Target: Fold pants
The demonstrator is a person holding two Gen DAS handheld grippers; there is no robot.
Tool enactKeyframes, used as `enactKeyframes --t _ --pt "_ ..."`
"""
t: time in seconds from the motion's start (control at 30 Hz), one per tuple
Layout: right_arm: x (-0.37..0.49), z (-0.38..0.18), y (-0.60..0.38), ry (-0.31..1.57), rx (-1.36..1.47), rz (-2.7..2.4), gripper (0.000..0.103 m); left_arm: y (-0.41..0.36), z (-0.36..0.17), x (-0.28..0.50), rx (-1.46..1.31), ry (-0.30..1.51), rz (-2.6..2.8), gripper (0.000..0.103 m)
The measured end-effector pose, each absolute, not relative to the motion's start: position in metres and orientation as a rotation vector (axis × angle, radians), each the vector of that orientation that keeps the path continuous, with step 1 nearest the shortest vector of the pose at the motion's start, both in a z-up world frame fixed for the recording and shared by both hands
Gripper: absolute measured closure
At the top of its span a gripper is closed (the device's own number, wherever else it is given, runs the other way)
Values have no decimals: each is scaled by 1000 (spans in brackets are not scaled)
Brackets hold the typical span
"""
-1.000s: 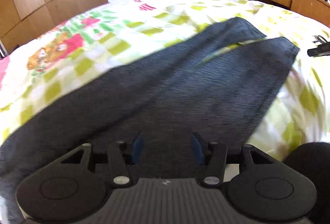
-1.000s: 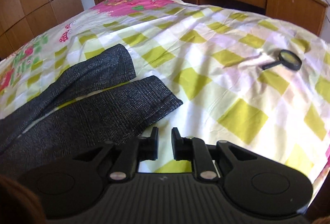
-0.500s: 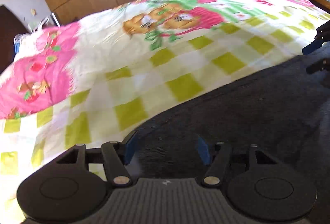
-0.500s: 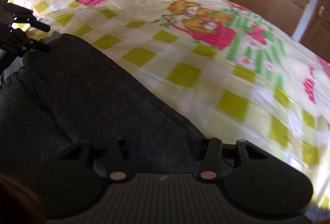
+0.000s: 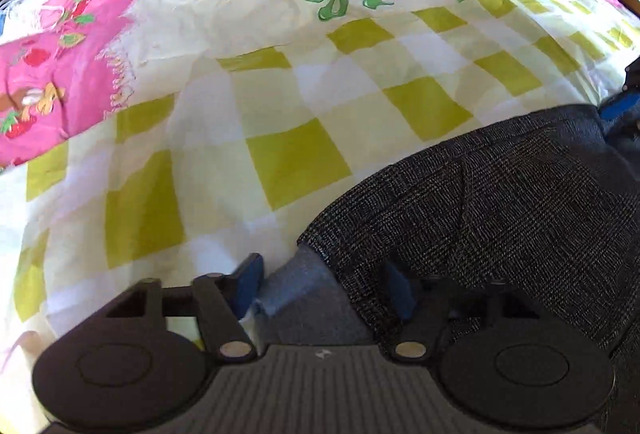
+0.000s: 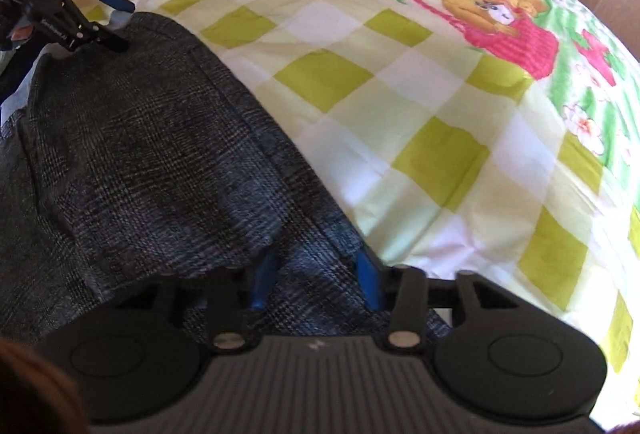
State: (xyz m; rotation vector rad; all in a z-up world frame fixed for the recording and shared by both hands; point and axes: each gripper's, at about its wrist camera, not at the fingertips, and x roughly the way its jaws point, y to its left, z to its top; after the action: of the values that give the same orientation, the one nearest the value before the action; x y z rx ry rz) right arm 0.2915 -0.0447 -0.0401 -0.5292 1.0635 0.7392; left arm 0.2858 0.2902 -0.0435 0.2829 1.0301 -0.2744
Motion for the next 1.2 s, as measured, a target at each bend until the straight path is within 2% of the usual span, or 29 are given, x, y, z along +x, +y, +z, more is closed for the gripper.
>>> enactKeyframes --t 0.03,0.07,0.17,0.3,0.43,0.47,0.5,0.57,0.63,0.67,0.7,0.73,0.83,0.9,0.97,1.03,1.1,1.17,1.2 --pt "291 -39 -41 1049 -550 708 96 285 -42 284 311 1022 -260 46" --pt "290 -37 -39 1040 -558 682 101 281 -40 282 333 1013 -253 52" --pt "284 -23 -38 1007 -552 648 101 274 -29 275 397 985 -213 80" --pt "271 15 -46 926 -519 622 103 277 -1 262 364 948 -221 81" --pt "236 77 -62 799 -436 603 103 275 39 223 338 869 -264 81" --pt "224 88 -65 780 -428 617 103 276 45 211 331 855 -277 86" --pt "208 99 -66 765 -438 652 103 276 51 199 328 844 -283 87" --pt "190 103 -63 747 -485 651 103 277 55 186 302 834 -290 87" --pt "194 86 -54 771 -510 677 96 276 51 184 274 836 -281 87" --pt "200 74 -49 779 -528 679 89 274 48 185 272 836 -274 87" --pt "212 57 -37 781 -577 674 69 273 44 187 268 838 -269 87" --pt "226 39 -27 813 -644 685 56 273 40 192 264 849 -271 86" --pt "257 1 -18 895 -677 693 55 278 31 208 280 842 -262 79" --pt "280 -19 -19 942 -653 708 51 288 26 226 279 856 -251 60" --pt "295 -32 -20 950 -670 722 48 300 20 242 265 863 -248 50" --pt "311 -39 -22 976 -641 758 39 309 11 257 246 895 -289 39" --pt "317 -39 -25 1023 -587 785 40 316 1 267 221 911 -313 24" --pt "312 -42 -25 1028 -573 828 54 321 -16 278 188 952 -324 17" --pt "308 -43 -26 1031 -563 835 63 322 -24 282 174 975 -323 17"
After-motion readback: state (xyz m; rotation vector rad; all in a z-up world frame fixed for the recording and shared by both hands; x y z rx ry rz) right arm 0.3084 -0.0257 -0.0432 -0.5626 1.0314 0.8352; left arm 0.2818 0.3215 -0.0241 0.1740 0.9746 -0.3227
